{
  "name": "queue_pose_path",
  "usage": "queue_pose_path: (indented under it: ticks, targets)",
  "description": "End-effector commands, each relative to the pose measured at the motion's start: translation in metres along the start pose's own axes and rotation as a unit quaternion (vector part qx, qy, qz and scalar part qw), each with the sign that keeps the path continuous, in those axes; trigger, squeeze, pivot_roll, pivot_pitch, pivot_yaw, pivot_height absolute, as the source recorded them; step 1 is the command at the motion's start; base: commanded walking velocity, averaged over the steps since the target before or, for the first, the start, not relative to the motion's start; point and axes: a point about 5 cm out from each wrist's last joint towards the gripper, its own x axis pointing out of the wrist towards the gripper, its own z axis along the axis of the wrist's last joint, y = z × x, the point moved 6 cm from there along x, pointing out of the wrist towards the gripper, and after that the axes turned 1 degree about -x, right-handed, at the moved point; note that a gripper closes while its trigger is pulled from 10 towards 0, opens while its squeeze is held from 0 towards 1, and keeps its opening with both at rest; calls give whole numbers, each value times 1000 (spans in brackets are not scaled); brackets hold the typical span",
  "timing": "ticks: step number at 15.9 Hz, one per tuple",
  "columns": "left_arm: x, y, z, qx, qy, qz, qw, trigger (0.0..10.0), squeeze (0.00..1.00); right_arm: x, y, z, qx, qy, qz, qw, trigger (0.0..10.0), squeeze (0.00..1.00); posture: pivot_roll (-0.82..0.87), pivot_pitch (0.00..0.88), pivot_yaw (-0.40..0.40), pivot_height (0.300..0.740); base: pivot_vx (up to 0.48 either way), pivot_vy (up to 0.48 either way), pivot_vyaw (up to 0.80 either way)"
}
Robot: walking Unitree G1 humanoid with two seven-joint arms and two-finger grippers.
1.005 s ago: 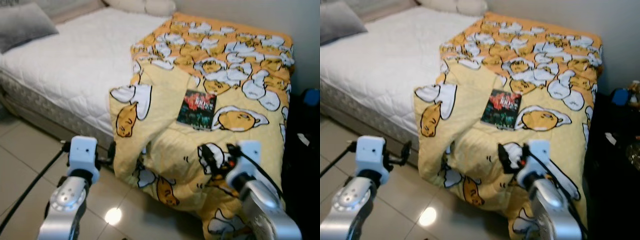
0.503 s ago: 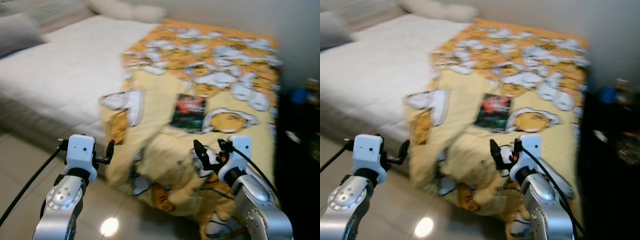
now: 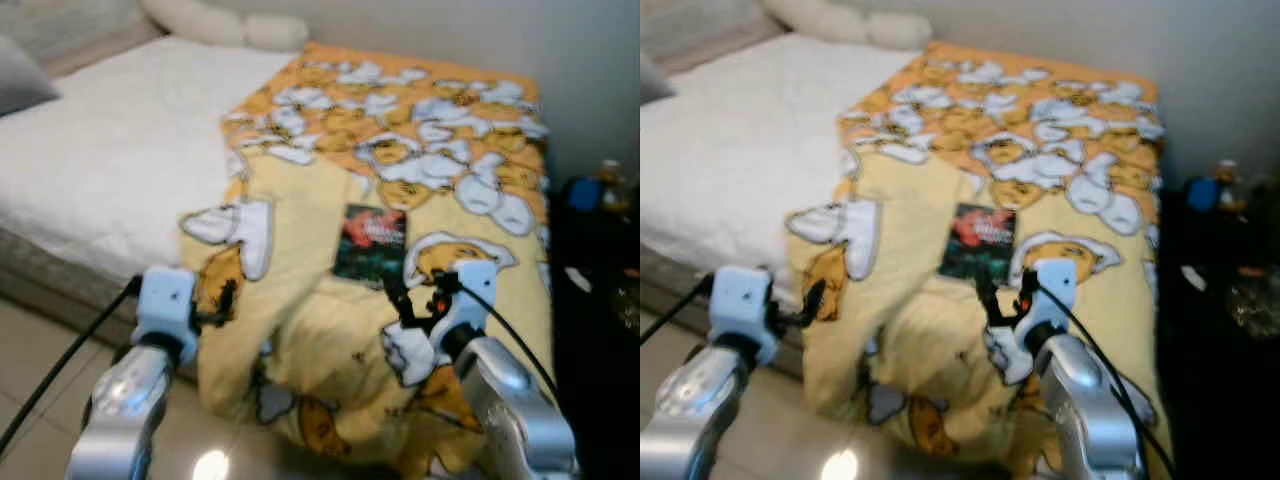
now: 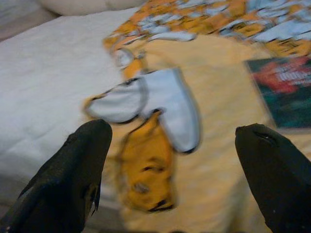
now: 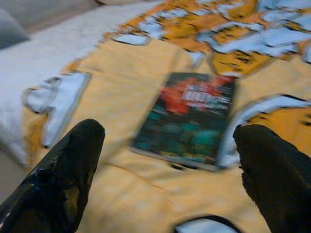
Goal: Clean up the room
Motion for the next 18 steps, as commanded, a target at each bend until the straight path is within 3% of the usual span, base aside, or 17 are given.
queue_pose_path:
  ticks: [1,3,14,18]
  targets:
    - [0,2,0,7,4,-1,1000,10000,898,2,-4,2,1,1,-8,1000,10000,1000,-98,0,2,740,345,0,-769]
    - [0,2,-1,8,5,-4,1000,10000,898,4,-6,3,0,-1,-13,1000,10000,1000,-99,0,4,740,345,0,-784]
    - [1,-4,-3,6,8,-10,1000,10000,898,1,-13,6,-4,-5,-26,1000,10000,1000,-117,0,7,740,339,0,0]
    - [2,-2,-3,1,9,-1,1000,10000,863,1,-11,5,-16,0,-19,1000,10000,1000,-120,0,8,740,0,0,0]
